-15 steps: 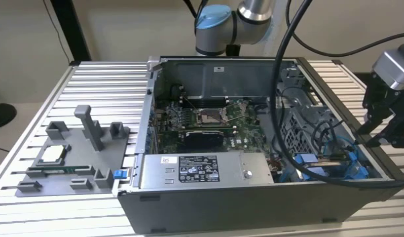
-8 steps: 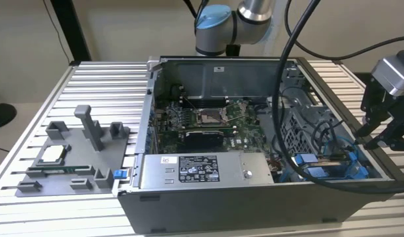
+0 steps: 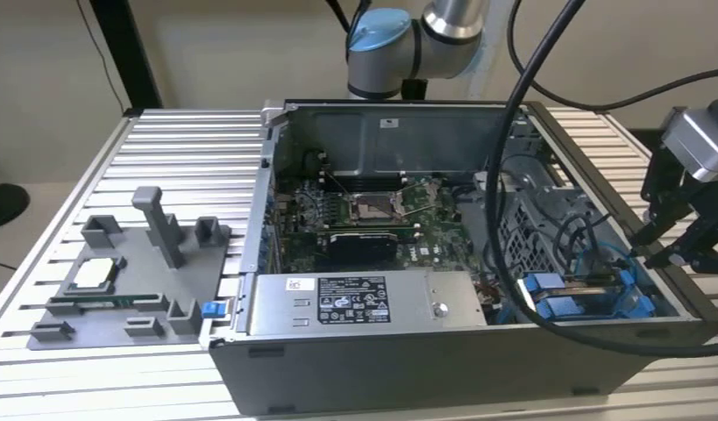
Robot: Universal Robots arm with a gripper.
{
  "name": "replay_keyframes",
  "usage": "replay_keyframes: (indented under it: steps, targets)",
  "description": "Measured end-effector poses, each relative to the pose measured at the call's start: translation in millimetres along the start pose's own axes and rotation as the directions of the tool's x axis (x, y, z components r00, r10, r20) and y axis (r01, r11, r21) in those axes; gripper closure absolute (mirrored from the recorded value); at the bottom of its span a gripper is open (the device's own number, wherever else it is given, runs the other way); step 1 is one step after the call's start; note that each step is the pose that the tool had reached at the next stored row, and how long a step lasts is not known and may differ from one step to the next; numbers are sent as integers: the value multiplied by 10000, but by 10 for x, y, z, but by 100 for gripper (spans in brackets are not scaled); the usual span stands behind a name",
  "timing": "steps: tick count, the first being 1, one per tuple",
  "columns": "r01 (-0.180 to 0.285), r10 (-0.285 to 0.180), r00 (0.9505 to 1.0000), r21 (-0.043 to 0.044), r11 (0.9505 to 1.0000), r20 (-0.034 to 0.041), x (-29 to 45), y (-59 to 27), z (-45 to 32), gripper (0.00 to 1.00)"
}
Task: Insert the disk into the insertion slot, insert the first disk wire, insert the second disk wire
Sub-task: 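Insert the second disk wire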
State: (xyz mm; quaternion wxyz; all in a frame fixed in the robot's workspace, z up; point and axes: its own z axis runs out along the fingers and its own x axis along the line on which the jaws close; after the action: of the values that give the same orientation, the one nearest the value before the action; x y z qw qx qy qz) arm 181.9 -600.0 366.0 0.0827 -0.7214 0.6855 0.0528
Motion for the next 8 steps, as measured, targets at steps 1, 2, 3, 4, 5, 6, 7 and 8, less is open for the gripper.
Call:
replay_keyframes:
  steps: [1,2,3,4,5,6,7,8]
  targets:
    - [-1,1,10000,1,10000,21,5,0,6,0]
    - [-4,4,10000,3,10000,49,9,1,12,0]
    - [-8,8,9999,7,10000,100,12,1,17,0]
    - [-13,13,9999,12,10000,171,13,2,21,0]
    - [-16,15,9997,18,10000,256,14,2,23,0]
    - [-20,19,9994,24,10000,359,16,2,26,0]
    - [-25,24,9989,29,10000,463,20,2,28,0]
    - [-30,28,9986,33,10000,525,27,2,28,0]
